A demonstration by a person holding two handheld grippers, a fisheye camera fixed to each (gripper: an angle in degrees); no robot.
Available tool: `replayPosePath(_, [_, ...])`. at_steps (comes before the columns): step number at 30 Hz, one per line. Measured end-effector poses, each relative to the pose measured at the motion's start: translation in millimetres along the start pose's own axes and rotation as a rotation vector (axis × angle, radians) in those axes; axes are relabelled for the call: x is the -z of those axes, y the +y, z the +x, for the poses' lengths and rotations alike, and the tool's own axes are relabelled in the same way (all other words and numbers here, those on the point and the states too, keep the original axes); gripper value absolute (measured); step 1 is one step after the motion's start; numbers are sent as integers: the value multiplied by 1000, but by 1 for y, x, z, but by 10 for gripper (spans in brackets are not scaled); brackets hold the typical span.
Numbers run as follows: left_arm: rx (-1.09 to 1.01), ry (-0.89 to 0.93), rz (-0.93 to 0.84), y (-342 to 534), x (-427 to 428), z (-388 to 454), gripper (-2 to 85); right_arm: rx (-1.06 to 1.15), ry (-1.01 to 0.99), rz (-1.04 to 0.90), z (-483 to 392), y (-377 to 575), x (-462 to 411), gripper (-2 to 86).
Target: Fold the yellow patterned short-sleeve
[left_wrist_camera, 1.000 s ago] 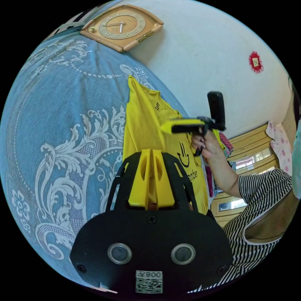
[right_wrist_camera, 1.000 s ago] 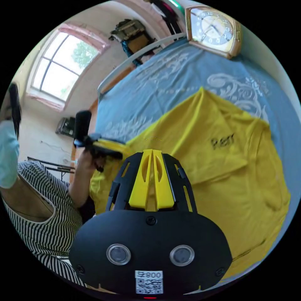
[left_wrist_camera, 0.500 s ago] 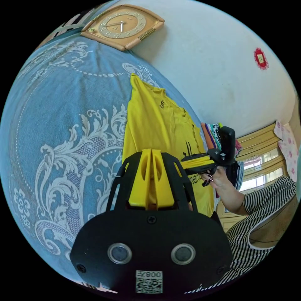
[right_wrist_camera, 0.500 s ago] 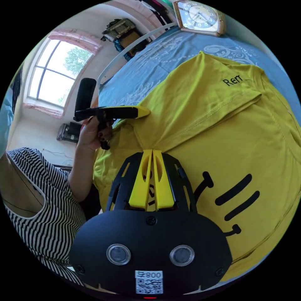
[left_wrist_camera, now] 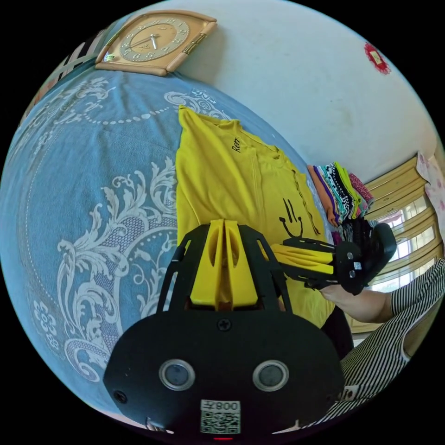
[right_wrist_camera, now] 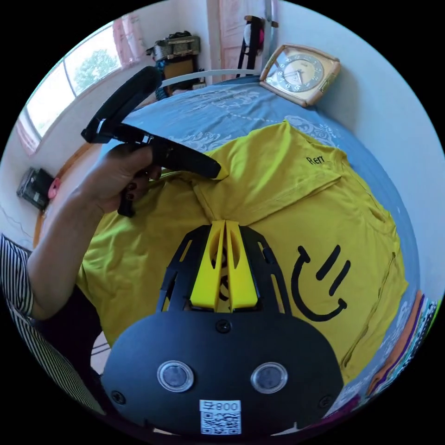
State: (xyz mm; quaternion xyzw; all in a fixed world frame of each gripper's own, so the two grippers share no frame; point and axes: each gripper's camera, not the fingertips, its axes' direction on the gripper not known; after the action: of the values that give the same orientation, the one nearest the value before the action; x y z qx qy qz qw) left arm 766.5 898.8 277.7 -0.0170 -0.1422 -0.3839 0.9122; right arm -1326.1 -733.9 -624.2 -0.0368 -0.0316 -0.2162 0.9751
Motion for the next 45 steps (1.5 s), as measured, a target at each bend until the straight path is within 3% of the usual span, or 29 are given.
replayPosePath(5, [19, 25, 11, -7, 7, 11, 2, -38, -39, 30, 29, 57, 30, 1])
replayPosePath(10, [163, 173, 75, -5, 24, 17, 3, -245, -137, -75, 90, 118, 84, 1])
replayPosePath(14, [87, 122, 129, 10, 57, 59, 3, -366, -125, -48, 126, 223, 154, 1])
replayPosePath(19, [55, 184, -18, 42, 68, 106, 5, -507, -105, -169, 139, 376, 192, 2])
replayPosePath(27, [125, 261, -57, 61, 80, 164, 22, -719, -136, -185, 140, 571, 232, 6])
replayPosePath(32, [50, 326, -132, 17, 60, 219, 45, -724, -52, -97, 174, 596, 256, 27])
replayPosePath(45, [-201, 321, -267, -251, -68, 383, 73, -482, 150, -11, 277, 564, 222, 60])
